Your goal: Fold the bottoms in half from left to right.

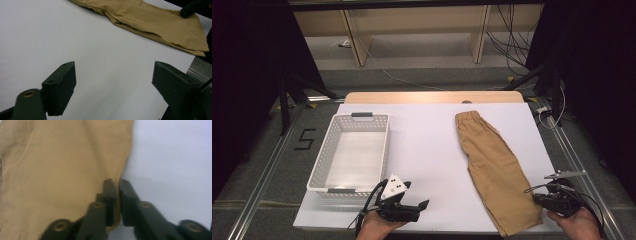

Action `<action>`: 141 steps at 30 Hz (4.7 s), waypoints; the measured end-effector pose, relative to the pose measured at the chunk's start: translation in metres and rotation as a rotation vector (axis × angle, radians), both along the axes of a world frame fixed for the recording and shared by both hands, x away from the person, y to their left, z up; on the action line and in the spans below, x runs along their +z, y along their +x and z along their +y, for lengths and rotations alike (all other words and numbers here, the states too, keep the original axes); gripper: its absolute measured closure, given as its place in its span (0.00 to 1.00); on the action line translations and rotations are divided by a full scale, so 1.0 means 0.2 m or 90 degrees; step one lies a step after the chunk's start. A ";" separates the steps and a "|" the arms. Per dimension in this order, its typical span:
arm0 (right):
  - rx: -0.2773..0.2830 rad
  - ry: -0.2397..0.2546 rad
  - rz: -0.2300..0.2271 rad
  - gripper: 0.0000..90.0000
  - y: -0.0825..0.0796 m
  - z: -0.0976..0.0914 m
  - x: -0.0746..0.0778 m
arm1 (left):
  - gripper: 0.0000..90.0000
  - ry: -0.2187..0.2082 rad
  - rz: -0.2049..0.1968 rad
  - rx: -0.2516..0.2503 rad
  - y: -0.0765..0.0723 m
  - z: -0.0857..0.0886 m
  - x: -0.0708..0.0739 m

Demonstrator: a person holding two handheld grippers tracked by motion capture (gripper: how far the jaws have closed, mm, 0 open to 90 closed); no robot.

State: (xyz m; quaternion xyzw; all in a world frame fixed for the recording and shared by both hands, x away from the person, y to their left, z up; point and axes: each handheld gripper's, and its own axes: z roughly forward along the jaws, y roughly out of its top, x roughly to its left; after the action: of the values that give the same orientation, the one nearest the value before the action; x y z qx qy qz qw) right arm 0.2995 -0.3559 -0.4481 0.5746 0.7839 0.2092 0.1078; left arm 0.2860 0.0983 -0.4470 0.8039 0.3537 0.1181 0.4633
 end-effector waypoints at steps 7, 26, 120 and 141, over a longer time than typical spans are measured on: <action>-0.002 0.059 -0.085 0.52 0.00 0.04 0.08 | 0.21 -0.001 0.000 0.001 0.00 0.00 0.00; 0.127 0.122 -0.163 0.28 0.07 0.45 0.11 | 0.21 -0.003 0.001 -0.003 0.00 0.00 0.00; 0.258 0.130 -0.069 0.63 0.32 1.14 0.07 | 0.21 0.006 0.016 0.008 0.03 0.00 -0.04; 0.097 0.135 -0.142 0.42 0.40 0.60 0.14 | 0.26 0.033 0.127 0.023 0.18 -0.23 -0.13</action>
State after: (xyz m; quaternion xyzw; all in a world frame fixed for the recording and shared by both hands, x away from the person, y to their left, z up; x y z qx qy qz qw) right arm 0.3794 -0.2350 -0.4193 0.4949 0.7817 0.3610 0.1167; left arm 0.3224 0.0514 -0.4735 0.8170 0.4092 0.0553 0.4026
